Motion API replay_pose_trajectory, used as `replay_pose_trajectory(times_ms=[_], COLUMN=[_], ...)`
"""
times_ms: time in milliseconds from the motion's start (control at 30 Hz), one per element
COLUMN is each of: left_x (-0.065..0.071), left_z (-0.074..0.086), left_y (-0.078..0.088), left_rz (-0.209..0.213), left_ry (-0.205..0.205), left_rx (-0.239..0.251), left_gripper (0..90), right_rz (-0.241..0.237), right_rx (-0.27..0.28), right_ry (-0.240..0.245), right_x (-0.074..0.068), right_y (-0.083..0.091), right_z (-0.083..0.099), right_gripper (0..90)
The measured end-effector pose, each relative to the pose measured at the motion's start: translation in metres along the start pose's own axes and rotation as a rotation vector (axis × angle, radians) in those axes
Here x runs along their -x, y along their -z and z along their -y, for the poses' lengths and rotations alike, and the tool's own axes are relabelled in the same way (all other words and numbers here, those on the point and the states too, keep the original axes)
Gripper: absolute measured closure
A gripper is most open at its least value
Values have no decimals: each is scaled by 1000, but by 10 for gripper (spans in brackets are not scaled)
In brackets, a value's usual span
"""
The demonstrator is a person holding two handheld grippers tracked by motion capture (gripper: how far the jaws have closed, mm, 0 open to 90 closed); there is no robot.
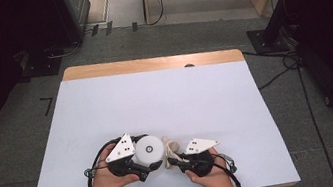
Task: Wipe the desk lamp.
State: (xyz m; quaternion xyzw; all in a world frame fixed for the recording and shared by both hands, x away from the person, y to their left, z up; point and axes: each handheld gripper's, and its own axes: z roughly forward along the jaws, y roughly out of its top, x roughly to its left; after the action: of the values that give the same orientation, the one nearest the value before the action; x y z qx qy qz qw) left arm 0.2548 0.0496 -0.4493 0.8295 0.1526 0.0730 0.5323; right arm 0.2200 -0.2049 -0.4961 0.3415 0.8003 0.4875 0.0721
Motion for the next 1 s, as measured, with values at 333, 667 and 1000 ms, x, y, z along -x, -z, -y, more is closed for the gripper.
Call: replay_pose_trajectory(times_ms=[333, 667, 1000], left_x=[19, 33, 41], left_z=[-3, -9, -3], left_y=[3, 2, -7], left_rz=[-165, -329, -389], left_ry=[78, 145, 148], left_rx=[-9, -21, -59], left_gripper=[33, 0, 83], right_rz=[17, 30, 32], right_rx=[32, 46, 52], right_ry=[-10, -12, -6], right_x=[4, 7, 9], right_y=[9, 12, 14], right_z=[-1, -3, -3], right_gripper=[792, 793, 794])
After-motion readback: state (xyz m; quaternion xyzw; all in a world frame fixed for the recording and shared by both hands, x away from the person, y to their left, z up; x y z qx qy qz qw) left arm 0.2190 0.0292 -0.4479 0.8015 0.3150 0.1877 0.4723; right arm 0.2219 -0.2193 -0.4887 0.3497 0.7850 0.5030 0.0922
